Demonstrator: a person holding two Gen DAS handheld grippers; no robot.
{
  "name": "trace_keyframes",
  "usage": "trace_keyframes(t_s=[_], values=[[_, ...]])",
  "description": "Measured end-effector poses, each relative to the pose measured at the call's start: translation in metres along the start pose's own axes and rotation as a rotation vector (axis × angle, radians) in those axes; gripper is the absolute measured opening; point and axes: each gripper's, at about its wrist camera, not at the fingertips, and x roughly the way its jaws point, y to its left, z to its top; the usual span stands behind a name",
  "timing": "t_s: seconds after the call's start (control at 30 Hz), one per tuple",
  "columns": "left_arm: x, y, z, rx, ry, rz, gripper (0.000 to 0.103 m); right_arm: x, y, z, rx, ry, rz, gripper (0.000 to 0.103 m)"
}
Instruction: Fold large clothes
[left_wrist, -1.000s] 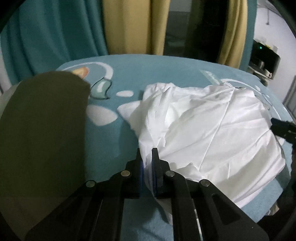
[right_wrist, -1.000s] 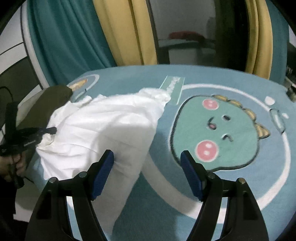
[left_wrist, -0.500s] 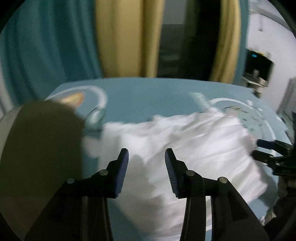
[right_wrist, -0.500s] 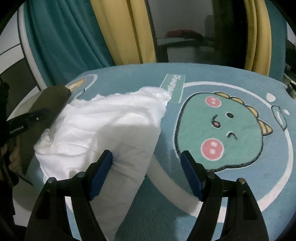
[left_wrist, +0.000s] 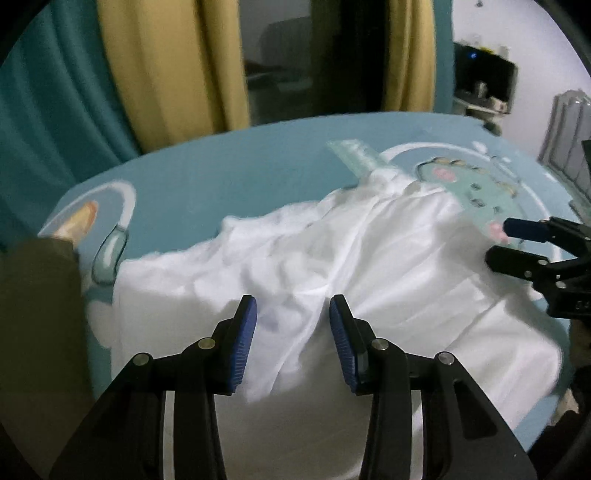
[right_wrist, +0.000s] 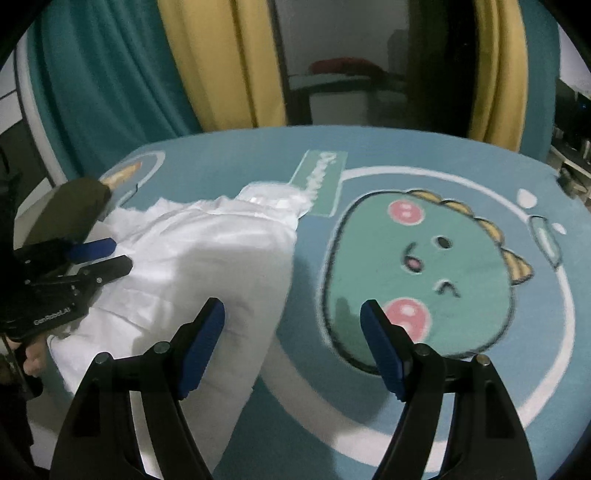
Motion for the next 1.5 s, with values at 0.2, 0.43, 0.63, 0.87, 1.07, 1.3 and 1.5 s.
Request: trace_keyframes(t_s=[0.2,0.43,0.63,0.87,1.07,1.3,1.5], values=[[0.006,0.028,-0.017,-0.059,0.051,0.054,0.044,0.018,0.014,0.000,-0.031,0.026,0.035,0.075],[-0.008,0.043,-0.021,-0.115,0.035,0.043,0.044,0.020,0.016,0.001,-0.019,0.029,0.062,0.075],[-0.030,0.058,-0.022,-0.161,-0.027,0.062,0.044,-0.005,0.000,0.004,0.058,-0.007,0.109,0.075],[-0.044,0.093,-0.035,-0.292,-0.053,0.086,0.044,-0.006,-0.006,-0.004,0.130,0.041,0.225,0.075],[-0.049,0.108,-0.045,-0.333,-0.051,0.110,0.045,0.015,0.022,-0.015,0.054,0.078,0.256,0.066],[-0.057,0.109,-0.050,-0.347,-0.055,0.103,0.045,0.006,0.033,-0.015,-0.029,0.043,0.245,0.028],[-0.055,0.102,-0.047,-0.327,-0.058,0.072,0.050,-0.007,0.027,-0.023,-0.076,0.042,0.182,0.024]])
